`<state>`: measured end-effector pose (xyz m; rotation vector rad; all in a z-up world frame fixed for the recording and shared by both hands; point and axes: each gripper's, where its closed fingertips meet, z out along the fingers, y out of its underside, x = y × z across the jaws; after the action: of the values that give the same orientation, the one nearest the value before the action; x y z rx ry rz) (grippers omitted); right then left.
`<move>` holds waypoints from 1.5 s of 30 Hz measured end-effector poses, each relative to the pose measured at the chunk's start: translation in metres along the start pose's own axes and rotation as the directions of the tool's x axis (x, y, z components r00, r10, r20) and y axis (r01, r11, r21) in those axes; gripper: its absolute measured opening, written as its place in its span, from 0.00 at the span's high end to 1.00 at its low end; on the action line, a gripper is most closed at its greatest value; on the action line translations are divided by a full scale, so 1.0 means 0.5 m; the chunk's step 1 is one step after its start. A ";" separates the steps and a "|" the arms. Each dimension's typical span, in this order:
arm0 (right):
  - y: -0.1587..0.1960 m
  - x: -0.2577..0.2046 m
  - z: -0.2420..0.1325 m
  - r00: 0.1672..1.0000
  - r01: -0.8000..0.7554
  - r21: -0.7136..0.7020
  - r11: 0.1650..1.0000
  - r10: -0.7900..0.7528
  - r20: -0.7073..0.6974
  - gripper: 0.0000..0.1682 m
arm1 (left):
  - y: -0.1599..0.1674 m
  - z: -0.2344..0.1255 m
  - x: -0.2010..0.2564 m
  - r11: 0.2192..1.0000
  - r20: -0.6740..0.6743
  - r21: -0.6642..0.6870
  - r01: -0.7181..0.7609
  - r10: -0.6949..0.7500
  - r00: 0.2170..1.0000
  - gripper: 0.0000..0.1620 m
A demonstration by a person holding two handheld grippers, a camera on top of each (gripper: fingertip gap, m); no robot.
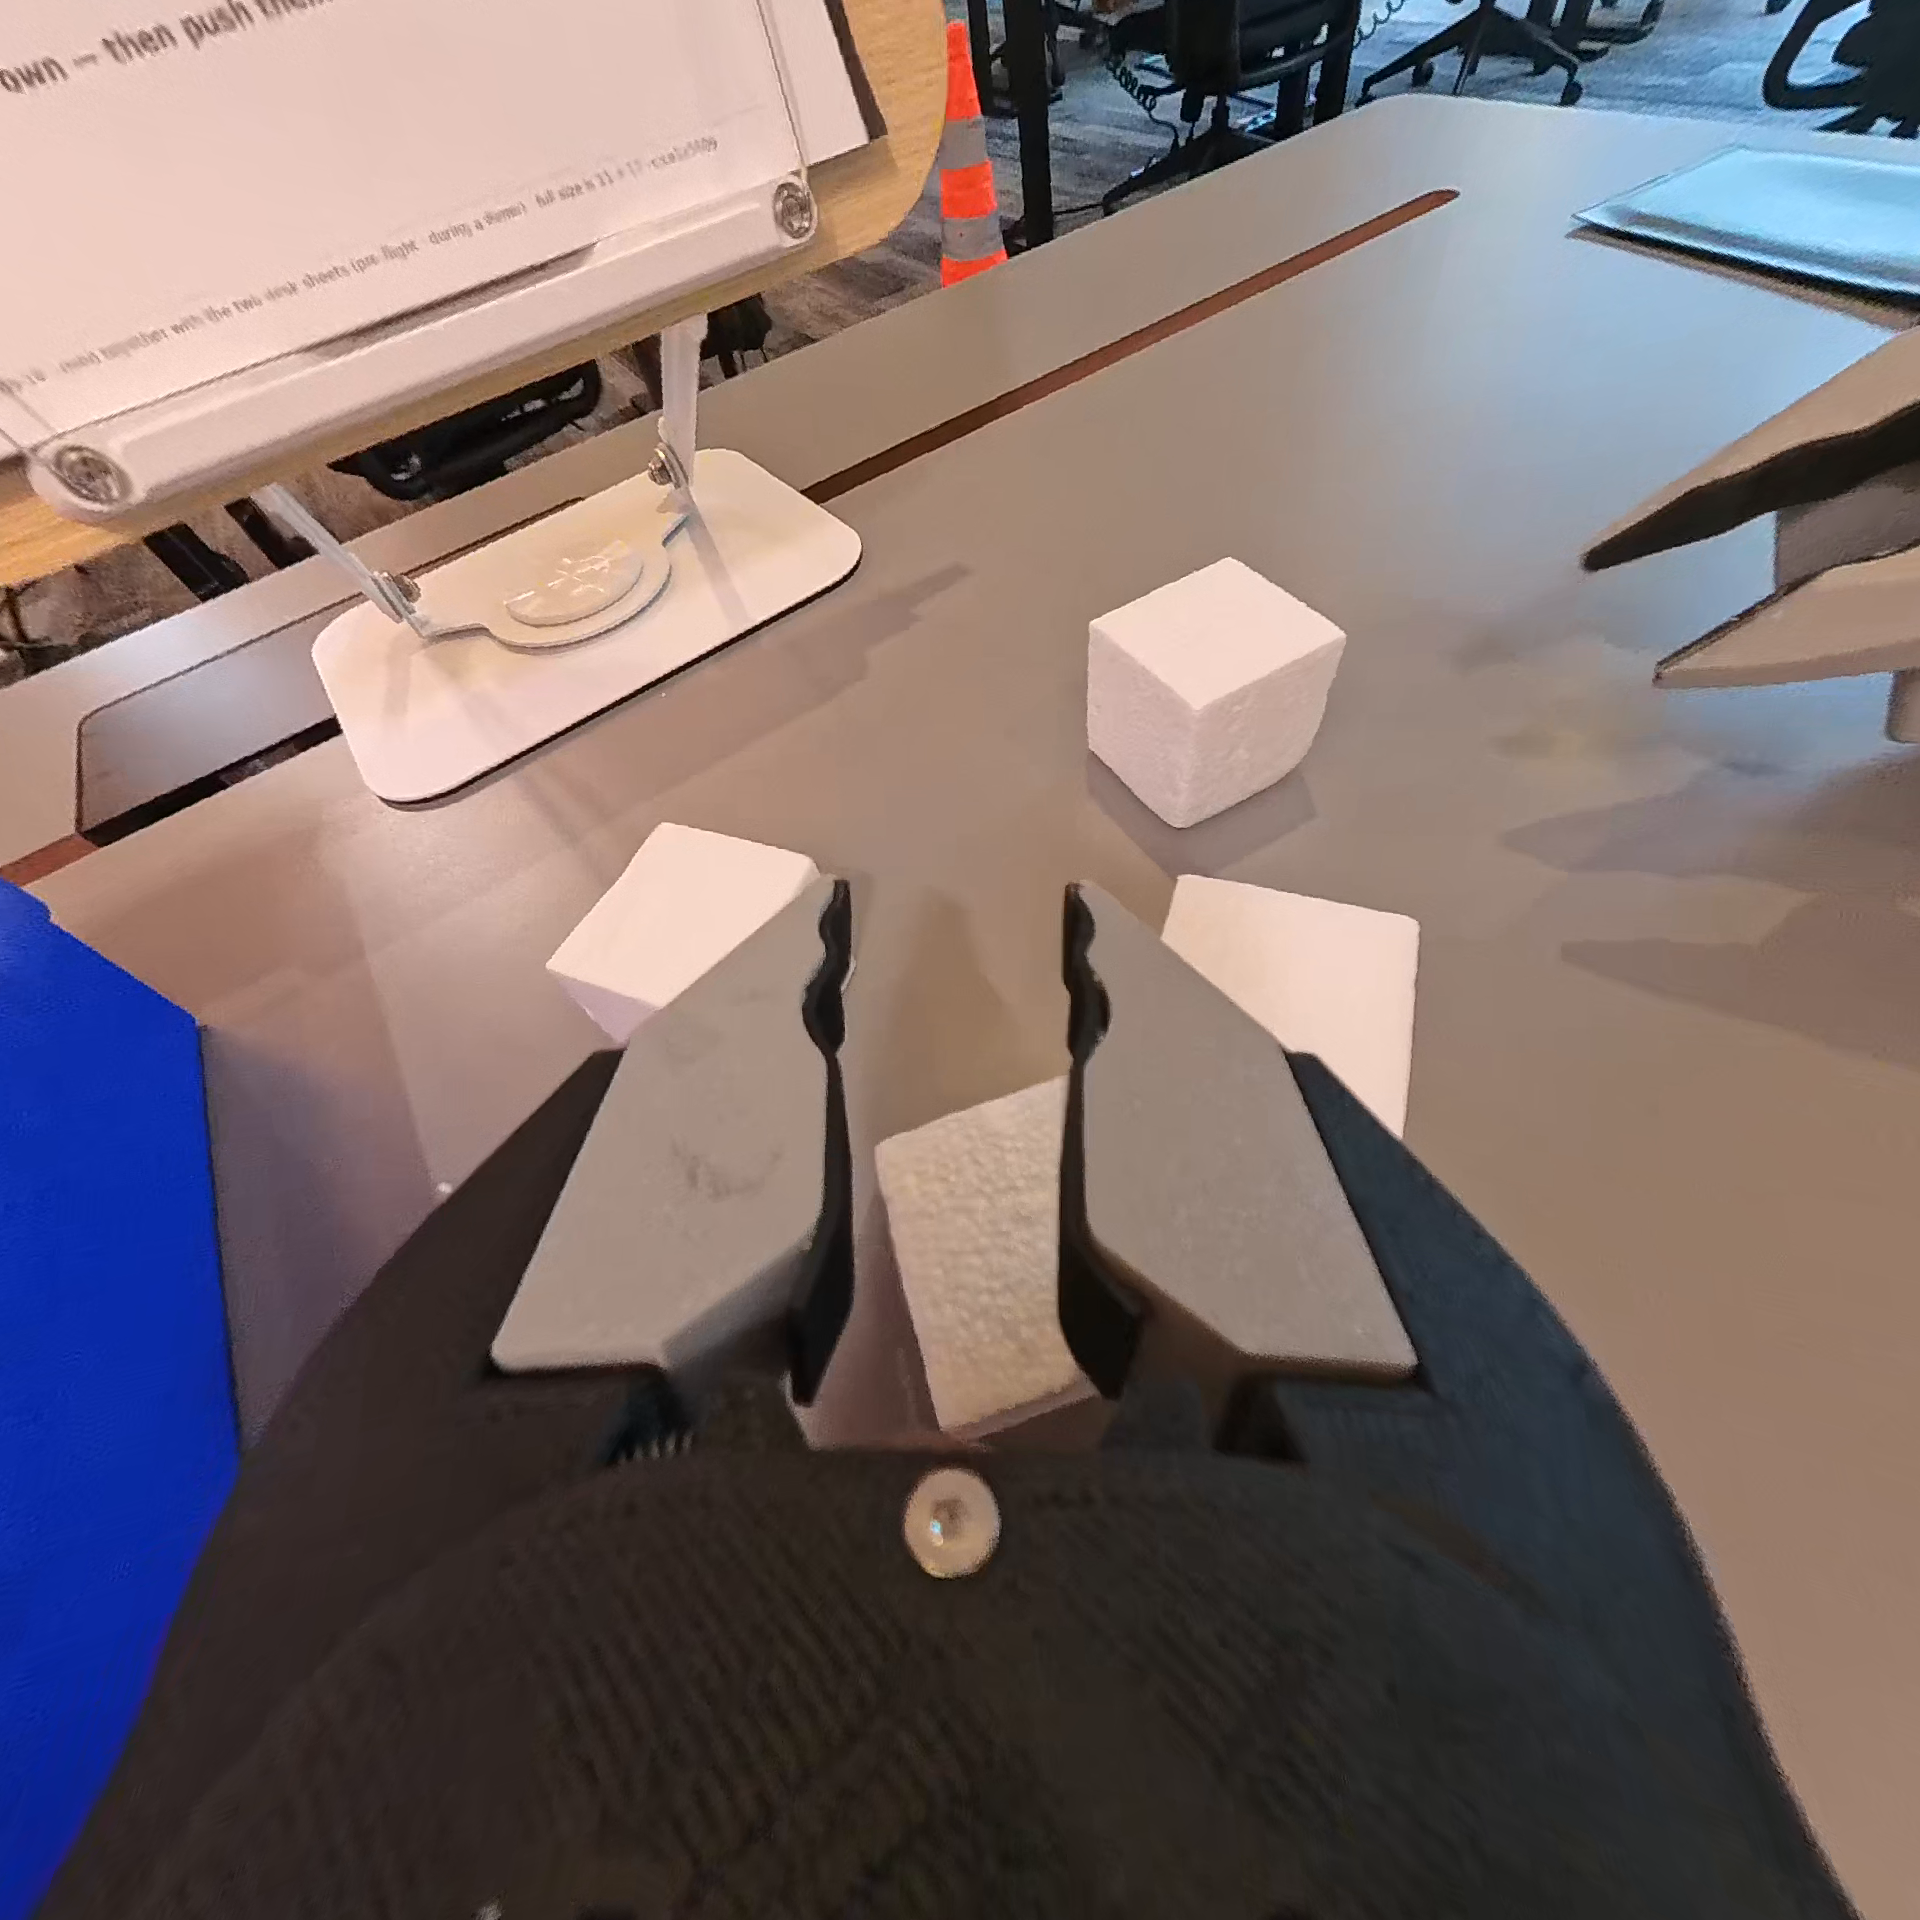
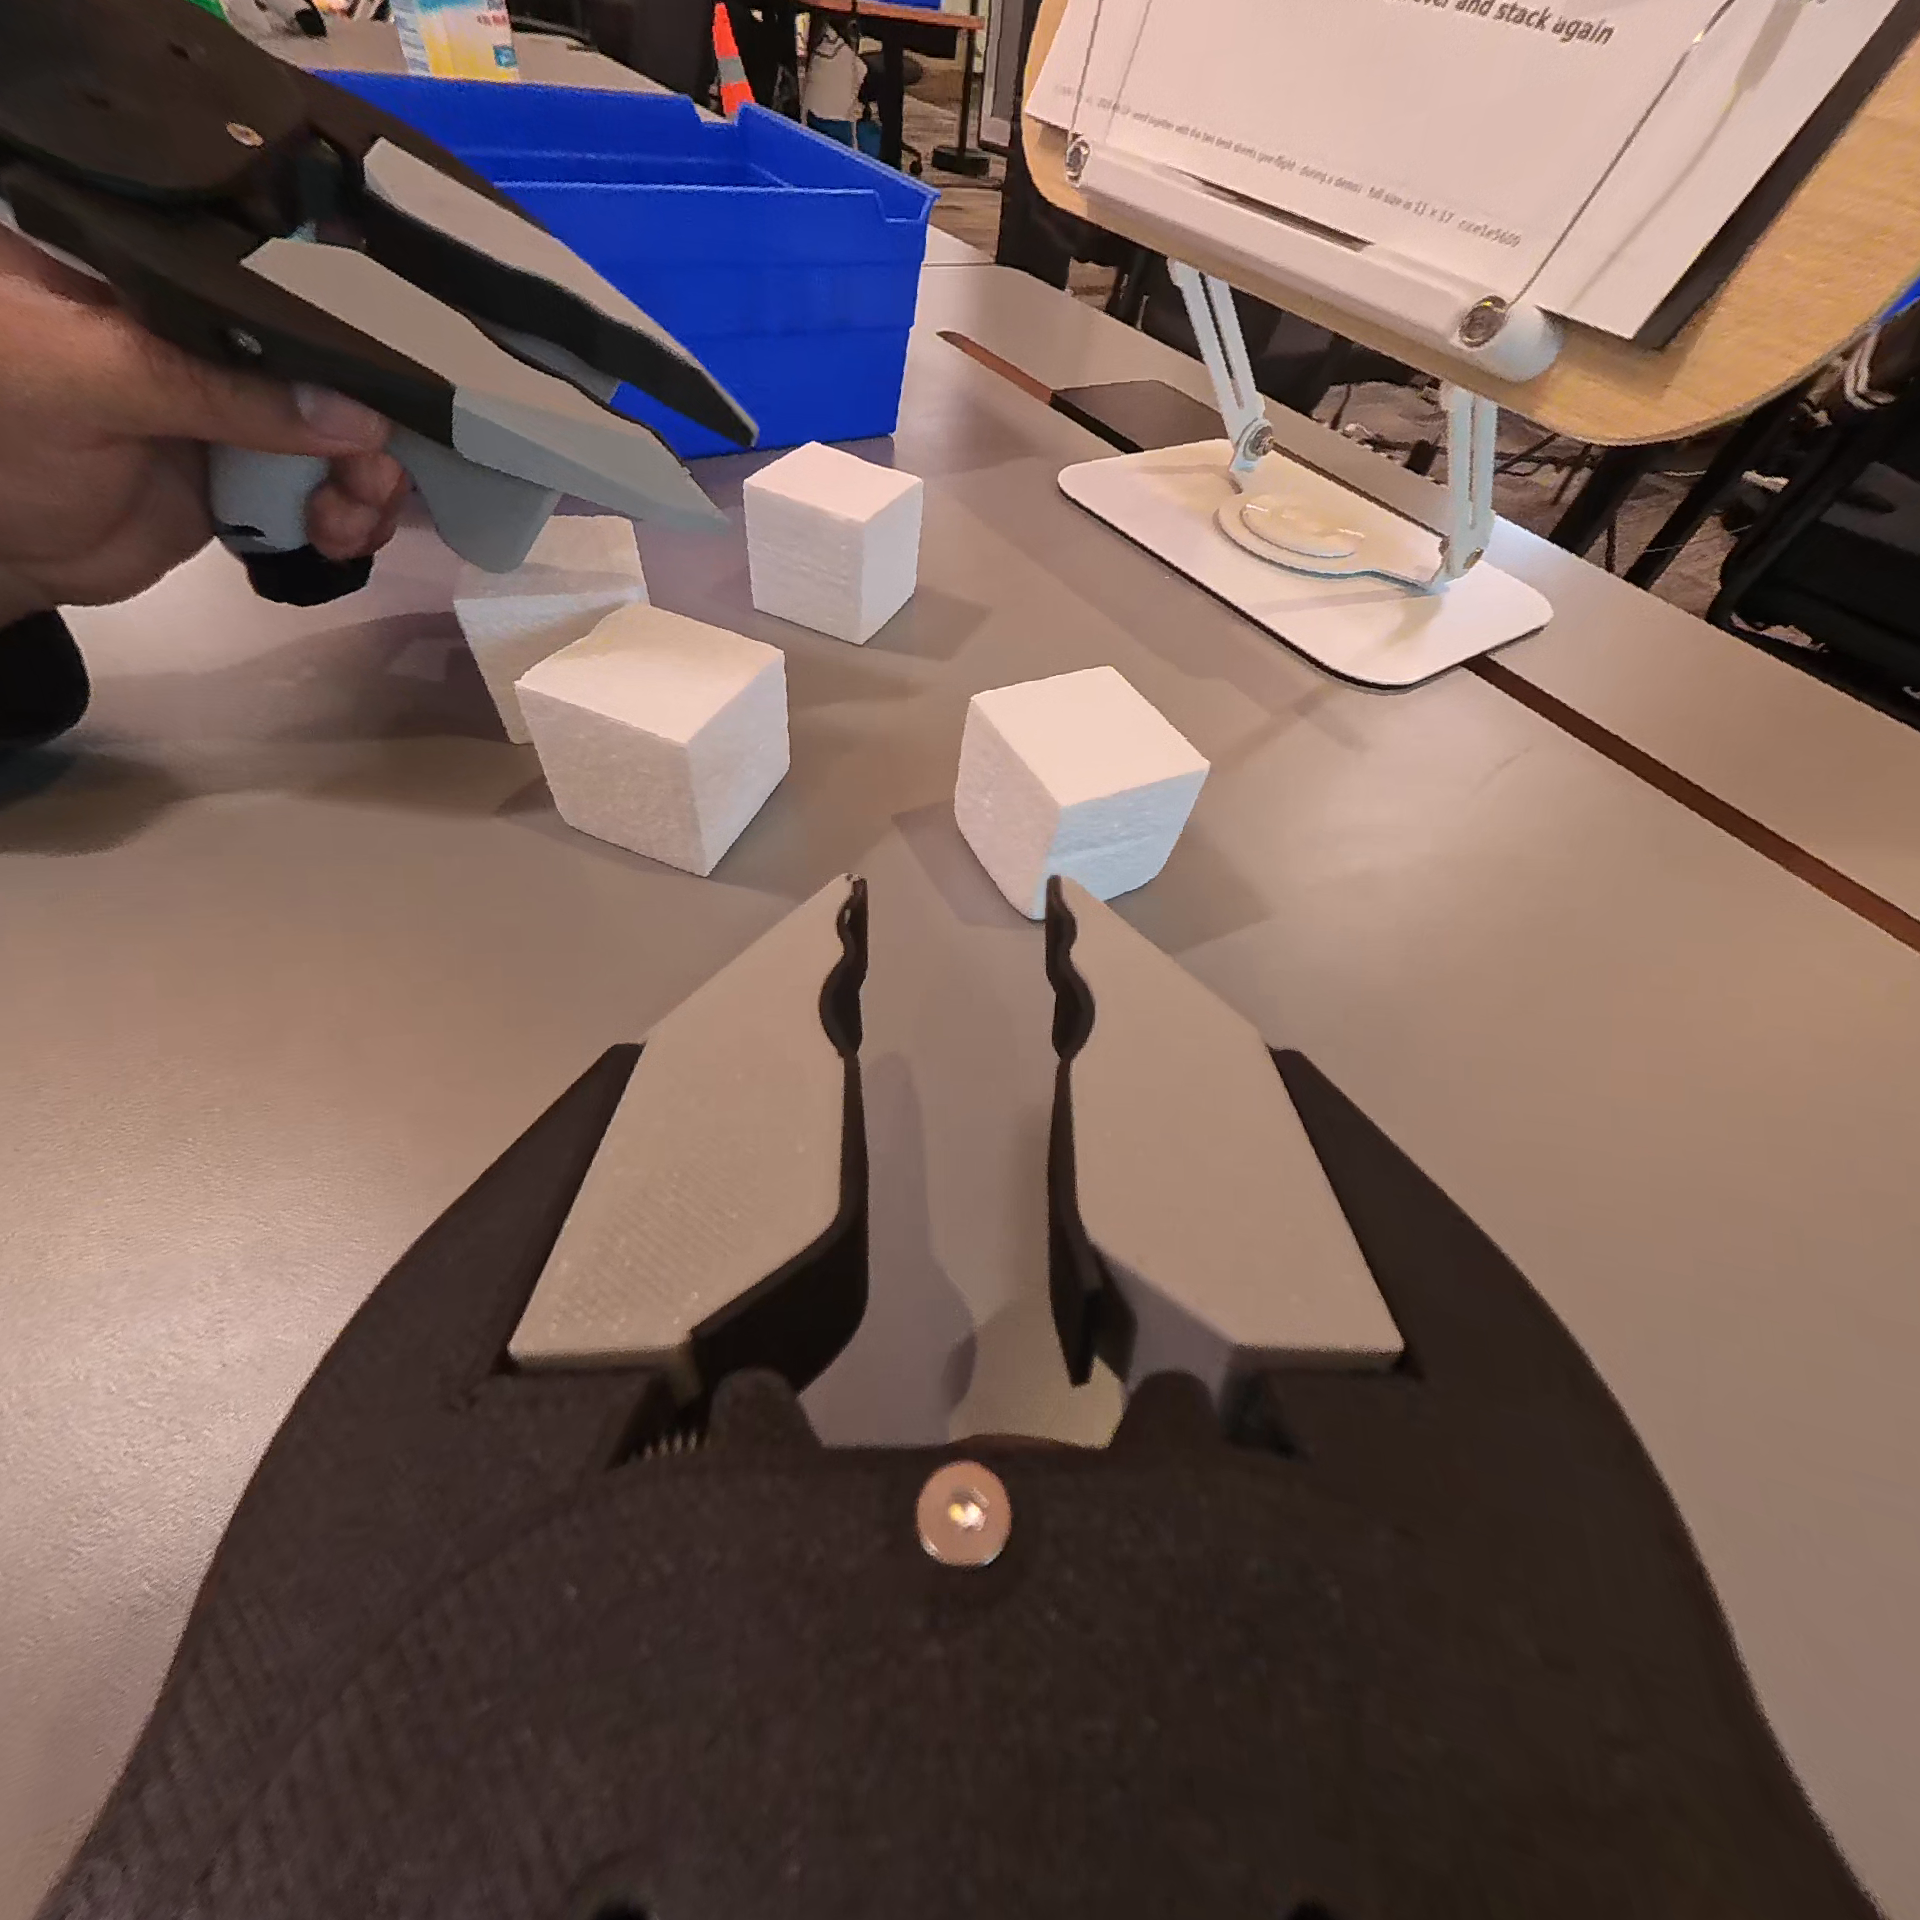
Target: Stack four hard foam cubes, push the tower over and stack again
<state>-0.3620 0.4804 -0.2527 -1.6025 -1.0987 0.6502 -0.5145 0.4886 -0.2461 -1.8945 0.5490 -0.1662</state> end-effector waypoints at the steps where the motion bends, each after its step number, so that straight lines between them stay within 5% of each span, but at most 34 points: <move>1: 0.000 0.003 -0.002 1.000 -0.002 0.002 1.000 0.002 -0.005 0.81 | 0.001 0.000 0.000 1.000 -0.007 -0.003 0.015 -0.015 1.000 0.75; 21: 0.000 0.011 -0.004 0.999 0.029 -0.003 1.000 -0.029 -0.038 0.83 | 0.004 -0.063 -0.014 0.980 0.002 0.022 0.198 -0.198 0.980 0.59; 24: 0.000 0.007 -0.001 0.999 0.030 -0.008 1.000 -0.030 -0.028 0.83 | 0.006 -0.078 0.006 0.977 -0.025 -0.048 0.210 -0.211 0.977 0.50; 35: 0.005 0.018 -0.007 0.996 0.051 -0.018 0.999 -0.052 -0.071 0.83 | 0.111 -0.055 0.023 0.943 0.037 -0.309 0.126 -0.120 0.992 0.49; 37: 0.008 0.021 -0.006 0.996 0.041 -0.021 0.999 -0.042 -0.073 0.83 | 0.139 -0.046 0.029 0.927 0.011 -0.359 0.110 -0.113 0.994 0.60; 45: 0.010 0.018 -0.004 0.997 0.047 -0.027 0.999 -0.049 -0.065 0.83 | 0.132 -0.051 0.037 0.937 -0.059 -0.340 0.078 -0.104 0.993 0.62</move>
<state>-0.3548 0.4871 -0.2556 -1.6035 -1.0973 0.5496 -0.5269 0.4398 -0.2990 -2.2582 0.5690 -0.2157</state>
